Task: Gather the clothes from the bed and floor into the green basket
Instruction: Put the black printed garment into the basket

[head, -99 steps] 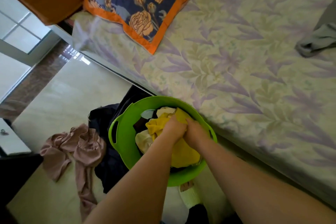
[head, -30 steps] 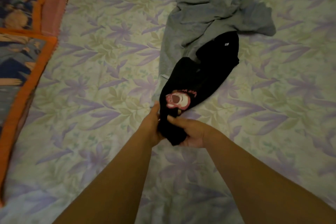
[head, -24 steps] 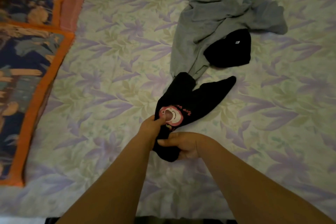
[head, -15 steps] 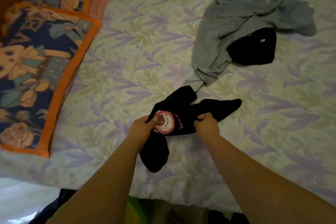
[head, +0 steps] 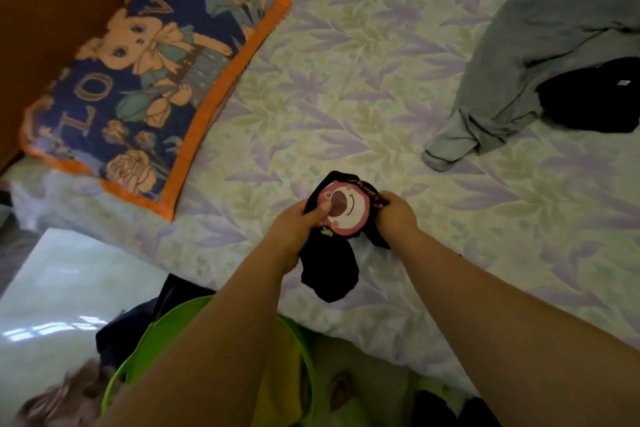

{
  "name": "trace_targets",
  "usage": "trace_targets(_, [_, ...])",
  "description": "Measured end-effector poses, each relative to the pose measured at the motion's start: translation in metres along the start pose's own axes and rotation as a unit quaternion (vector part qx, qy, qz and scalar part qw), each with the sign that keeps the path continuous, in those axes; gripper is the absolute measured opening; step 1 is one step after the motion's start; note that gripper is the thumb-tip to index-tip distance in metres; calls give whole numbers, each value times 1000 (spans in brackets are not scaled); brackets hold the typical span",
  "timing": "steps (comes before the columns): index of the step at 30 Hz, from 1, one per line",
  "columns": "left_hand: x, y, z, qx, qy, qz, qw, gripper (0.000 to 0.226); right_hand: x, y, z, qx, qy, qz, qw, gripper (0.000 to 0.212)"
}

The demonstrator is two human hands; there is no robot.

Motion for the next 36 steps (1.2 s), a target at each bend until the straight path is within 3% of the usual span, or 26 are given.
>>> trace_targets(2, [42, -6, -5, -9, 101, 112, 989, 35, -9, -17, -11, -8, -12, 47, 999, 37])
trace_targets(4, [82, -15, -15, 10, 223, 250, 942, 41, -20, -29, -17, -19, -10, 94, 995, 37])
trace_targets(5, [102, -23, -25, 29, 262, 255, 930, 47, -34, -37, -24, -23, -11, 111, 994, 36])
trace_targets(6, [108, -32, -29, 51, 274, 224, 934, 54, -40, -40, -29, -35, -2, 130, 991, 34])
trace_targets(8, [114, -57, -39, 106, 272, 53, 955, 70, -65, -50, -45, -87, -18, 236, 968, 27])
trace_targets(10, [106, -82, -45, 166, 230, -162, 945, 85, -99, -65, -61, -122, -60, 299, 944, 30])
trace_targets(12, [100, -93, -44, 176, 170, -278, 929, 103, -128, -81, -78, -122, -126, 271, 946, 34])
trace_targets(15, [119, -95, -45, 152, 129, -328, 923, 116, -164, -93, -105, -120, -198, 249, 940, 38])
trace_targets(19, [156, -101, -56, 104, 93, -397, 907, 95, -213, -95, -141, -184, -286, 352, 872, 32])
trace_targets(21, [171, -107, -60, 78, 63, -433, 896, 93, -241, -100, -158, -198, -357, 350, 843, 33])
trace_targets(24, [190, -111, -73, 40, 47, -463, 884, 82, -270, -92, -171, -215, -412, 306, 831, 45])
trace_targets(27, [208, -119, -88, 29, 77, -482, 872, 60, -292, -79, -174, -222, -396, 272, 849, 41])
trace_targets(31, [250, -150, -104, 42, 163, -489, 856, 49, -313, -55, -170, -203, -323, 129, 915, 19])
trace_targets(33, [279, -180, -107, 53, 236, -491, 837, 79, -317, -51, -169, -180, -318, 119, 923, 15])
trace_targets(34, [296, -204, -105, 72, 274, -485, 828, 97, -323, -49, -175, -182, -338, 137, 913, 15])
trace_targets(36, [333, -250, -96, 77, 345, -479, 803, 110, -342, -49, -190, -208, -397, 204, 870, 19])
Point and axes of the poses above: each hand's wrist, its own z-axis towards the middle knuckle, its own x-axis out of the back of the hand, y = z × x, the point moved 10 cm from there along z, towards the middle knuckle, and after that the axes turned 9 degrees about -z, right-handed, at the moved point
